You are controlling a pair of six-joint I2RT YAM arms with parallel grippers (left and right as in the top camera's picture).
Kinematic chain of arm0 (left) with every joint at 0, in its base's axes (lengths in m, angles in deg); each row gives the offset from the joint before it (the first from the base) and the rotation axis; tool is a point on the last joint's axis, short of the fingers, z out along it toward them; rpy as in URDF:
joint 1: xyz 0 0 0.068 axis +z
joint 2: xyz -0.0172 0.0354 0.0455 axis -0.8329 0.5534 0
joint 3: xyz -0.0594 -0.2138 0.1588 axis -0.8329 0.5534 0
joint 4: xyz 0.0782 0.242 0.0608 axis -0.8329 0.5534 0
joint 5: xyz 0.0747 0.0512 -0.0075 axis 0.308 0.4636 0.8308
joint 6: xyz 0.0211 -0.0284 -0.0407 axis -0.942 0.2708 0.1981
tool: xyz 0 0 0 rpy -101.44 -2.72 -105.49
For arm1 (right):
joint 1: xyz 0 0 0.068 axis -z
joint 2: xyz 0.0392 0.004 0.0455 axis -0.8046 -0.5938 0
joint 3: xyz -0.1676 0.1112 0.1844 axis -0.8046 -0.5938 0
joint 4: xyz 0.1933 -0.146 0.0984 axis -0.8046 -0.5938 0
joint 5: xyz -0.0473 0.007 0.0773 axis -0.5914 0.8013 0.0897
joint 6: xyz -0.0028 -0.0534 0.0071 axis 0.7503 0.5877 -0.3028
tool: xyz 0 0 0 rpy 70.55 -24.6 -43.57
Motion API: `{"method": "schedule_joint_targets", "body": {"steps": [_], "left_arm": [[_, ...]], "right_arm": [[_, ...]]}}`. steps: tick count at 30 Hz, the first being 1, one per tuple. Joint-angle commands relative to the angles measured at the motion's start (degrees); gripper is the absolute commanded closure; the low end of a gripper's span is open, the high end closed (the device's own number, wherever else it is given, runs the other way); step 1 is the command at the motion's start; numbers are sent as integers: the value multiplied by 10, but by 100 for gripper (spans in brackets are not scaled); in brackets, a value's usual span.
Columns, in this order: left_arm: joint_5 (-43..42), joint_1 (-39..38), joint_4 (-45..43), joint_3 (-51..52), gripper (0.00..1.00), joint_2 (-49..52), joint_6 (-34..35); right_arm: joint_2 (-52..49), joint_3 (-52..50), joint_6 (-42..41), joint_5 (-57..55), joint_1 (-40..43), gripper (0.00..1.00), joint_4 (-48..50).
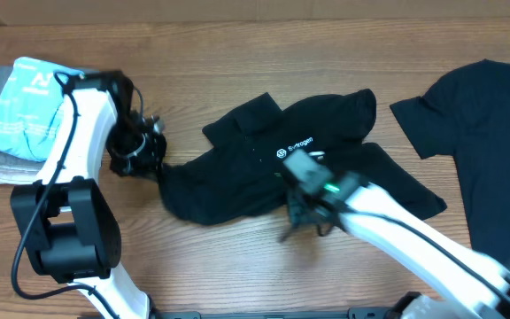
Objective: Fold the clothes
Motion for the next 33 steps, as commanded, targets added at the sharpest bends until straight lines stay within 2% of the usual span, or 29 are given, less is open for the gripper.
{"method": "schedule_joint_targets", "body": {"steps": [1,5,8,11,16,24,33], "left_arm": [[-61,-10,51,-99,96,-9,20],[-63,-24,73,-195,96,-52,73],[-57,-34,70,-262,96,-98,116],[-26,-38,70,-338,96,-151,167],[14,-38,87,-435,96,-240,201],[75,-38,97,-520,96,-342,247],[147,-38,95,-640,96,-419,277]], "right_arm": [[138,18,-18,-3,23,96,-46],[256,82,-28,-2,76,96,-140],[291,166,-22,-1,127,96,-219],[286,281,14,-2,174,96,-302],[247,455,35,-6,203,96,-390],[234,599,46,-3,203,96,-394],[234,688,46,-3,203,96,-394]]}}
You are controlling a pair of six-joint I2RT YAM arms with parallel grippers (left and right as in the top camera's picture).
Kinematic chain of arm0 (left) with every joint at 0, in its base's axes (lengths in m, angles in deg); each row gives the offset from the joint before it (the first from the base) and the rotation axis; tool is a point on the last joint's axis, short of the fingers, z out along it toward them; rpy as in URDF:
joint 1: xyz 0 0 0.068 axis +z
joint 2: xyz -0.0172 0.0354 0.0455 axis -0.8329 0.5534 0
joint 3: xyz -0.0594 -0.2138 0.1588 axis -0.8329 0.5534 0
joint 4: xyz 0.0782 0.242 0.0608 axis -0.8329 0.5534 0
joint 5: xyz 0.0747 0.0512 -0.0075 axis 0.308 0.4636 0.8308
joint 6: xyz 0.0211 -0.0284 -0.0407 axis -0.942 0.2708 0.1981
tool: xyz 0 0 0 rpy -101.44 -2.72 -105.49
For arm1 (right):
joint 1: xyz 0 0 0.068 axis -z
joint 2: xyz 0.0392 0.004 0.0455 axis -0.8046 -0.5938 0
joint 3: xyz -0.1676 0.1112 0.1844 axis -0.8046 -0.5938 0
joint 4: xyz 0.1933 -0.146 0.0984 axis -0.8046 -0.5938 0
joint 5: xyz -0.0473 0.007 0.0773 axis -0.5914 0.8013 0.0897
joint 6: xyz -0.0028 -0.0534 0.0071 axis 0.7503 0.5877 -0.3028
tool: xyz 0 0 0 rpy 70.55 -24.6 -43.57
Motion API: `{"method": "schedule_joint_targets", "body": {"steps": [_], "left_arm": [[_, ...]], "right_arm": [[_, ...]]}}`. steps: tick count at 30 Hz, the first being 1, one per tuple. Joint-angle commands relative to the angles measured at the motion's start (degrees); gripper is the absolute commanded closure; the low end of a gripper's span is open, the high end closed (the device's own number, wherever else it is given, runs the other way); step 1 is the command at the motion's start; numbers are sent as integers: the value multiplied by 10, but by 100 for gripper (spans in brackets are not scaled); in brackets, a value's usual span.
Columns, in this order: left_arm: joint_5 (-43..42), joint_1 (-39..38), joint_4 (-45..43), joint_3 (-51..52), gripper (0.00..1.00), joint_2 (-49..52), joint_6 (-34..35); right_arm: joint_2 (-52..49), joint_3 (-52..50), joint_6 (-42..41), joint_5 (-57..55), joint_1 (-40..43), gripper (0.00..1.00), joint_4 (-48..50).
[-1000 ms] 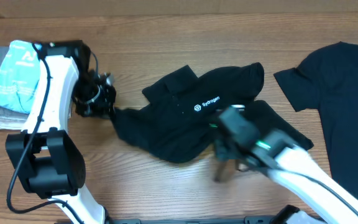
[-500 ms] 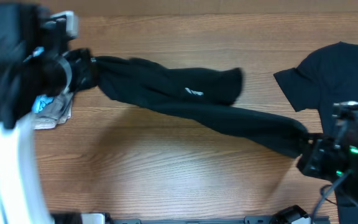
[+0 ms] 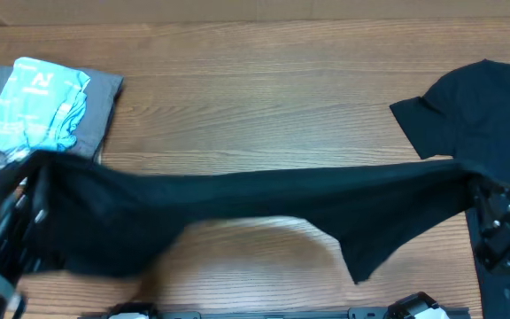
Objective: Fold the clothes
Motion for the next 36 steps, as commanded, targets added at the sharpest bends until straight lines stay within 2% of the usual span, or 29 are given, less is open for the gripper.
{"method": "schedule_joint_targets", "body": {"steps": [1,6,13,17,23,29,36], "left_arm": [[47,2,-5,-52,96,-24,23],[50,2,8,-94,96,-39,23],[54,2,10,-88,96,-45,22],[53,2,10,-43,96,-45,22],[53,2,4,76,96,-29,22],[52,2,-25,177,96,36,22],[42,1,-108,268,96,172,17]], "right_arm": [[3,37,6,-6,3,96,3],[10,54,6,-3,3,96,3],[11,29,-12,20,3,96,3],[10,-19,-17,7,3,96,3],[-12,-81,-42,-67,3,96,3],[-115,-108,-42,-110,6,96,4],[-302,-108,-28,-108,77,96,64]]}}
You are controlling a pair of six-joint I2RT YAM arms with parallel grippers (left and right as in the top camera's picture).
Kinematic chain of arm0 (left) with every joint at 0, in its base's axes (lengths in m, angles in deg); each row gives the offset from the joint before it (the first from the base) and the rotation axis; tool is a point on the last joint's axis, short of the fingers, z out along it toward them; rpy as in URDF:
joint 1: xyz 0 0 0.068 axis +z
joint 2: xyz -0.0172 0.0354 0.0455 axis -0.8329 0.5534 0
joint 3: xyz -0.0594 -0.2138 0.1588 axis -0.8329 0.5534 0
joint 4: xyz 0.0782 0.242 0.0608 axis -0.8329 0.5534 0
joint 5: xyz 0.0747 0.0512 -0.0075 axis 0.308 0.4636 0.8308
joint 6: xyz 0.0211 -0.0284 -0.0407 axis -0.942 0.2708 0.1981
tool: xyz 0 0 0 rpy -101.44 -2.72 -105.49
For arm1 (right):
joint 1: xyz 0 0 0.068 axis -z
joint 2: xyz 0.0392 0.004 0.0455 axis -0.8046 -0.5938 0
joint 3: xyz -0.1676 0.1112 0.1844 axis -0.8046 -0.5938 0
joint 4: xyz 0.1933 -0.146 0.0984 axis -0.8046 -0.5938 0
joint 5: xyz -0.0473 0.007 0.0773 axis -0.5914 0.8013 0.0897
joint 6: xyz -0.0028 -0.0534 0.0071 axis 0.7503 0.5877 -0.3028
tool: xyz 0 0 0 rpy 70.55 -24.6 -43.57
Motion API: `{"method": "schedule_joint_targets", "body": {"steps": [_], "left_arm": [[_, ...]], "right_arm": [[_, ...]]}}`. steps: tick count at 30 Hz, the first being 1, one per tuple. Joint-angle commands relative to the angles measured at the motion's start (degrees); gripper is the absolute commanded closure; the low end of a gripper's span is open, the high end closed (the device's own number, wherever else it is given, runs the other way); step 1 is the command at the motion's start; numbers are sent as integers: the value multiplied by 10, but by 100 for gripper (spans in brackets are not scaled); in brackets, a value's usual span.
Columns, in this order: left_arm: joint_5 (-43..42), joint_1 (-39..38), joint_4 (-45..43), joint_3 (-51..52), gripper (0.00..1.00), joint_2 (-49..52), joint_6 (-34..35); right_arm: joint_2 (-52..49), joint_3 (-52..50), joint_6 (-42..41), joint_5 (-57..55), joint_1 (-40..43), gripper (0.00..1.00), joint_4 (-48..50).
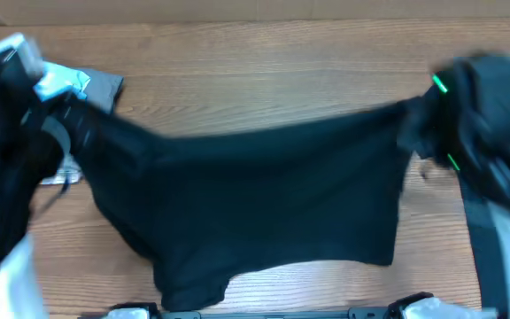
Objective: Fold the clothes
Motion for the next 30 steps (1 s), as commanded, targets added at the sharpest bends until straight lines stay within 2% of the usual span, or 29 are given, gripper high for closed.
{"method": "schedule_joint_targets", "body": {"steps": [1,5,9,18,19,20,21,22,23,24,26,28,30], "left_arm": [[-10,1,-42,37,96,73,-1],[-32,1,-109,54,96,176,-3],[-36,-7,-194,54,96,297,-6],[-35,-43,-421,54,94,508,-9],[-35,-47,-459,54,70,530,-9],[-35,-48,-477,54,63,540,-9],[-36,-51,-516,54,41,556,-13],[-37,-51,-527,54,28,557,-14],[-38,-51,-534,51,18,555,-14],[-42,-50,-534,42,11,550,-15],[-55,-48,-522,19,3,533,-27],[-59,-47,-494,-7,4,509,-38],[-58,-47,-456,-31,11,481,-47]], "right_arm": [[-73,-4,24,0,45,96,26],[-181,-4,104,72,92,96,114],[-279,-4,151,76,115,96,216],[-437,-4,177,78,146,95,434],[-455,-4,182,82,147,83,469],[-463,-4,183,82,148,76,485],[-477,-4,197,84,149,67,518],[-481,-4,203,84,149,58,534],[-481,-4,210,83,150,30,544],[-481,-3,221,82,150,20,557],[-472,16,238,83,153,13,557],[-462,41,237,87,157,13,532],[-447,68,237,110,165,15,487]]}}
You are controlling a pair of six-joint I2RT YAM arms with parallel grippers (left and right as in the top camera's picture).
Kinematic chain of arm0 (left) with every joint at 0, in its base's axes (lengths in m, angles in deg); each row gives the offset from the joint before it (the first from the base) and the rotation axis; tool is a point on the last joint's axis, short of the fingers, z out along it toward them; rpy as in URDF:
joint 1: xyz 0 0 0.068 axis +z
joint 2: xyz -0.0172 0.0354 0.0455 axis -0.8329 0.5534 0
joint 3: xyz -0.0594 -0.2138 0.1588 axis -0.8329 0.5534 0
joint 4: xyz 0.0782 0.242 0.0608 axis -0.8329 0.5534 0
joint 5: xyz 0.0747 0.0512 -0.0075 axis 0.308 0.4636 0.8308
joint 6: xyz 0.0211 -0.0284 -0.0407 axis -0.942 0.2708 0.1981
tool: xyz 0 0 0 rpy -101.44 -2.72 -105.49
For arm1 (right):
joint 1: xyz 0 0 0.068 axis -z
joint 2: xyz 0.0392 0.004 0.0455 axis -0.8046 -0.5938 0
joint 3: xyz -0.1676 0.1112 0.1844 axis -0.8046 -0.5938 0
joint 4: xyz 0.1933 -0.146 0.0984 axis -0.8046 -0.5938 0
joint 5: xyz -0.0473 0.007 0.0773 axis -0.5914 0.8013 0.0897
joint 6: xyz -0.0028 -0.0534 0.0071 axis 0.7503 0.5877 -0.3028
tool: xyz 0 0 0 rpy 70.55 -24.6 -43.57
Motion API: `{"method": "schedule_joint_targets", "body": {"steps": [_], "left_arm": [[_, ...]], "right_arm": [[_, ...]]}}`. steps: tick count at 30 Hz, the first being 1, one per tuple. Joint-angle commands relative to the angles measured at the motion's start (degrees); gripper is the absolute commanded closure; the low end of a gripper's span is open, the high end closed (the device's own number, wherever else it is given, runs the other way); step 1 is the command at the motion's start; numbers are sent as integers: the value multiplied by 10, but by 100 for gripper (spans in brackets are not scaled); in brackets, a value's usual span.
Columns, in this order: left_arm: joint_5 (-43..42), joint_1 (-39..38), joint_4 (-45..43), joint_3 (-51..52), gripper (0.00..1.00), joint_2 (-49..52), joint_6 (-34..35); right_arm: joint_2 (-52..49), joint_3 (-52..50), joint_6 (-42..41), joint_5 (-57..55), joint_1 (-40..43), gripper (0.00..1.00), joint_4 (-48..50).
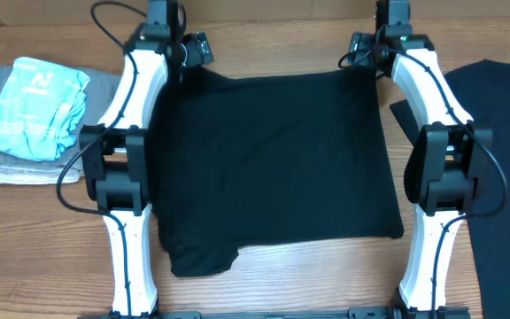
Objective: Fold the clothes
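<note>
A black shirt [273, 159] lies spread flat on the wooden table [273, 283] between my two arms, with a sleeve sticking out at its near left corner. Both arms are stretched to the far side. My left gripper [190, 55] sits at the shirt's far left corner and my right gripper [366, 53] at its far right corner. The far edge runs straight between them, and each gripper looks shut on its corner. The fingertips are small and dark against the cloth.
A folded pile of grey and light blue clothes [34, 115] rests at the left edge. A second black garment [503, 151] lies at the right, partly out of frame. The table's far edge runs just beyond the grippers.
The shirt hung stretched in the air between the raised grippers; now it lies flat on the table. Both grippers have moved to the far side, still at its corners.
The shirt first lay crumpled mid-table with both grippers at it. Then it was stretched out long between the arms near the front. Then it was held up wide, and now it is spread flat with the grippers at its far corners.
</note>
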Motion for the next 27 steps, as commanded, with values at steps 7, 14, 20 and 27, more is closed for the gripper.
{"method": "schedule_joint_targets", "body": {"steps": [7,14,20,27], "left_arm": [[-10,-3,191,-73,96,-167,-23],[-7,-12,286,-62,96,-114,-23],[-34,-20,325,-62,96,-26,-5],[-32,-33,295,-62,96,31,-4]], "right_arm": [[69,79,17,156,45,82,-175],[59,62,33,196,55,96,-231],[59,33,38,195,54,96,-210],[49,10,38,195,54,96,-186]]}}
